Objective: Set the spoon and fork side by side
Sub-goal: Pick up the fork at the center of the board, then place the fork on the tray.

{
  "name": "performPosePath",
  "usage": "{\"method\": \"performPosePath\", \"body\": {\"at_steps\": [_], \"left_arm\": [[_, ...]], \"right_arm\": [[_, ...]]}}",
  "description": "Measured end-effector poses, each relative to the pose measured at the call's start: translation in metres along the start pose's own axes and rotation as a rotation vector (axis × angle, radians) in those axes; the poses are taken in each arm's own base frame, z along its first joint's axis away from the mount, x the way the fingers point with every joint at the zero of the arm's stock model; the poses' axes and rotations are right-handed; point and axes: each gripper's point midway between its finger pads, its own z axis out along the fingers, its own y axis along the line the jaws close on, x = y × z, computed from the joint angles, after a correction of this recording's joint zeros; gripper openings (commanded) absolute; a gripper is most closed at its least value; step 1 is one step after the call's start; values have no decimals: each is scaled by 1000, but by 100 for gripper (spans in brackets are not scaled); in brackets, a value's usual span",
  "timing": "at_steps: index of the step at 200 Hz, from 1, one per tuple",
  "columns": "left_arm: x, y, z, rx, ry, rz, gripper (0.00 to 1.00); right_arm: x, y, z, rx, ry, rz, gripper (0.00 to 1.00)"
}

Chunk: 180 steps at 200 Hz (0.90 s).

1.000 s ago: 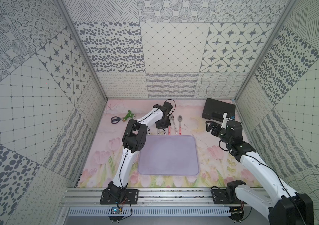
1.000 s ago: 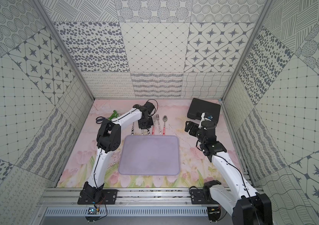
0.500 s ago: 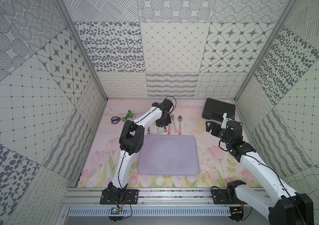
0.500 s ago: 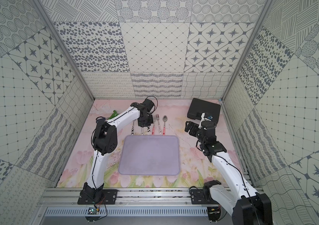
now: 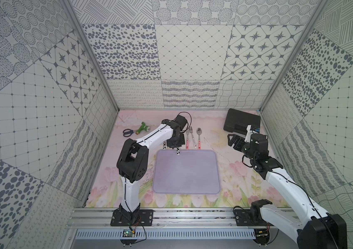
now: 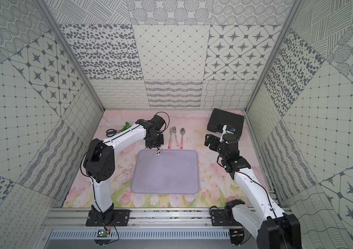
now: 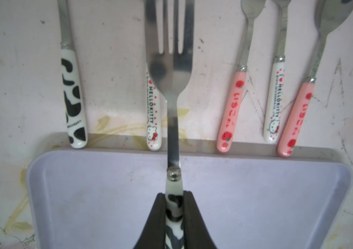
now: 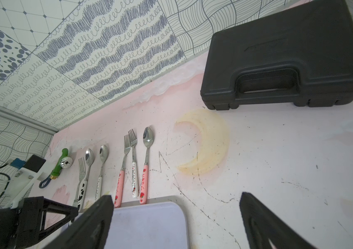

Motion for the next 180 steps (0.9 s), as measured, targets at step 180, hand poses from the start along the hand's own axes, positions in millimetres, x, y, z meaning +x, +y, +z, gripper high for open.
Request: {"method": "performPosePath", "body": {"at_steps": [180], "left_arm": [[151, 100, 6, -82, 81, 30, 0]], "right_arm": [[0, -1, 1, 5, -1, 0, 97]]}}
